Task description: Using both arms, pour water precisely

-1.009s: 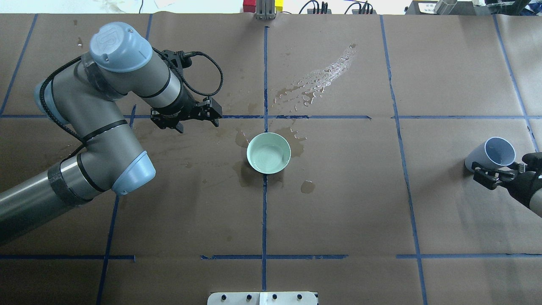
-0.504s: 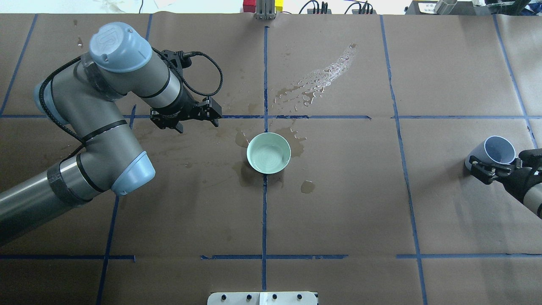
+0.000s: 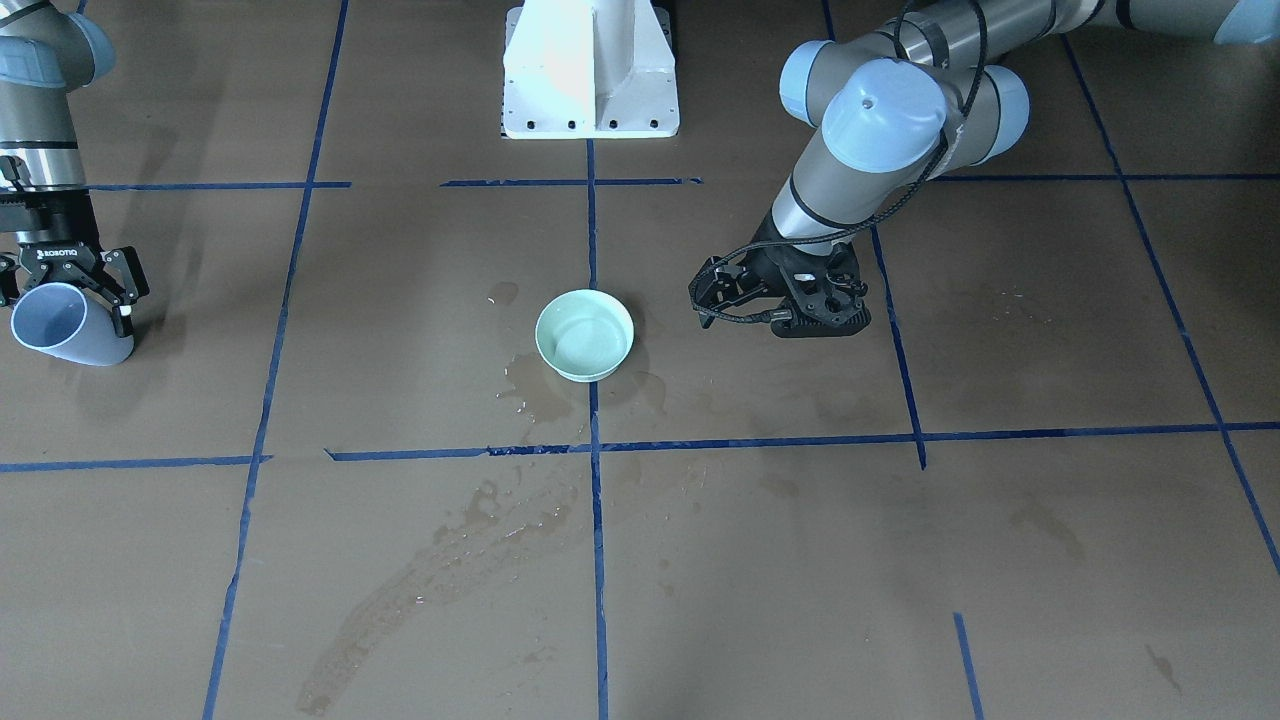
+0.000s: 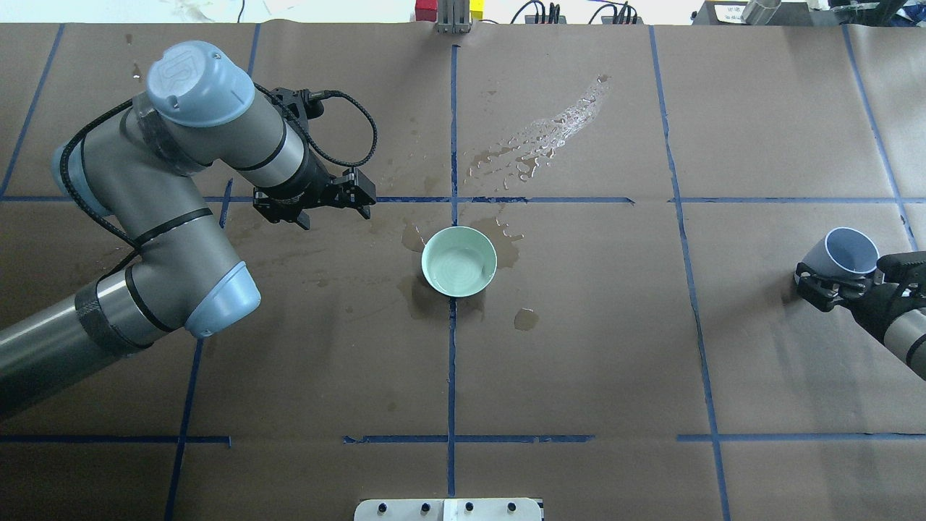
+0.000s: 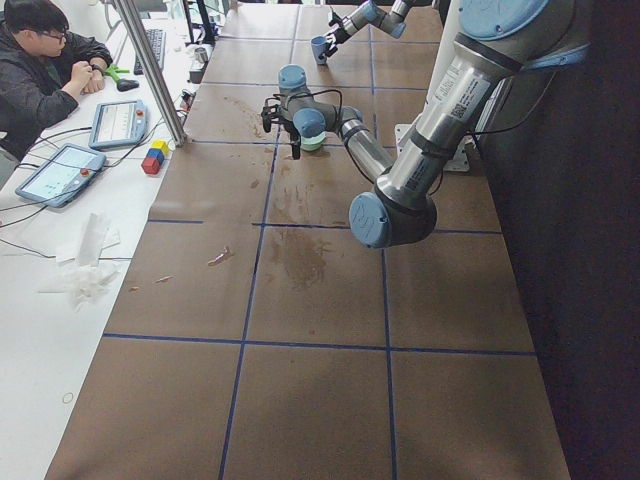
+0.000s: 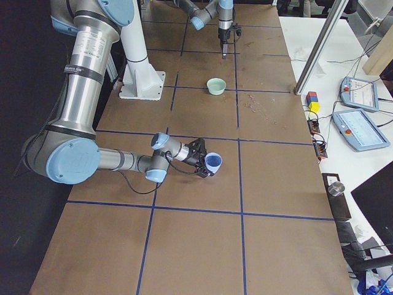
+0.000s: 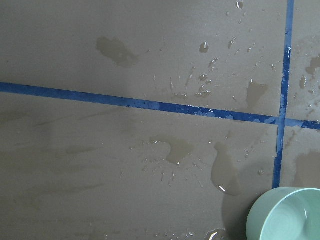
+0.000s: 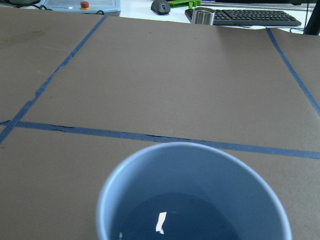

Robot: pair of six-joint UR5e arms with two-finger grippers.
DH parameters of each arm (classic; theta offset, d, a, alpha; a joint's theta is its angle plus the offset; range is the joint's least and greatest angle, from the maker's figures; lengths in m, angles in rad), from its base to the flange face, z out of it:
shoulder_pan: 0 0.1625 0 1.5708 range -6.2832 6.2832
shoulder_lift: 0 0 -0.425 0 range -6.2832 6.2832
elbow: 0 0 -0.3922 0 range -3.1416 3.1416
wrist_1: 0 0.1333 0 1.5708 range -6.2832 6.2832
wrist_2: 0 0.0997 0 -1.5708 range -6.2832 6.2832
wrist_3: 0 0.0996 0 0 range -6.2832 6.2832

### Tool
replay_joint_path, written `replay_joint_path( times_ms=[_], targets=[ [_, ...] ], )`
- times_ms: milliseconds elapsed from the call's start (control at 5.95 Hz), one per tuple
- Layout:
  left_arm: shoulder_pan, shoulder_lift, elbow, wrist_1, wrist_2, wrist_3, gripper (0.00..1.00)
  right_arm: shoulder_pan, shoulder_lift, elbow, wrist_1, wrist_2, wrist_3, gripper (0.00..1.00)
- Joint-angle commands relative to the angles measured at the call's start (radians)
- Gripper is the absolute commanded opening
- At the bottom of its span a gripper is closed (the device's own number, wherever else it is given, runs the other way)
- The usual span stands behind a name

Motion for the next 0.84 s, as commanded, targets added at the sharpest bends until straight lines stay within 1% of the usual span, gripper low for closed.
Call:
replay_joint_path(
  times_ms=[0, 168, 336, 504, 672],
  targets=[
    [0.000, 0.001, -0.001, 0.000, 0.000, 0.000, 1.00, 0.001, 0.001, -0.001, 0.000, -0.010, -0.002, 0.33],
    [0.000, 0.001, -0.002, 0.000, 0.000, 0.000, 1.00, 0.002, 0.001, 0.002, 0.002, -0.036, -0.003, 0.13],
    [0.000, 0.001, -0.002, 0.000, 0.000, 0.000, 1.00, 0.003, 0.001, 0.017, 0.000, -0.044, -0.022, 0.10],
    [0.000, 0.001, -0.008, 0.000, 0.000, 0.000, 1.00, 0.003, 0.001, 0.061, 0.000, -0.051, -0.051, 0.05],
    [0.000, 0.001, -0.008, 0.000, 0.000, -0.002, 1.00, 0.003, 0.002, 0.124, -0.001, -0.050, -0.178, 0.06]
  ],
)
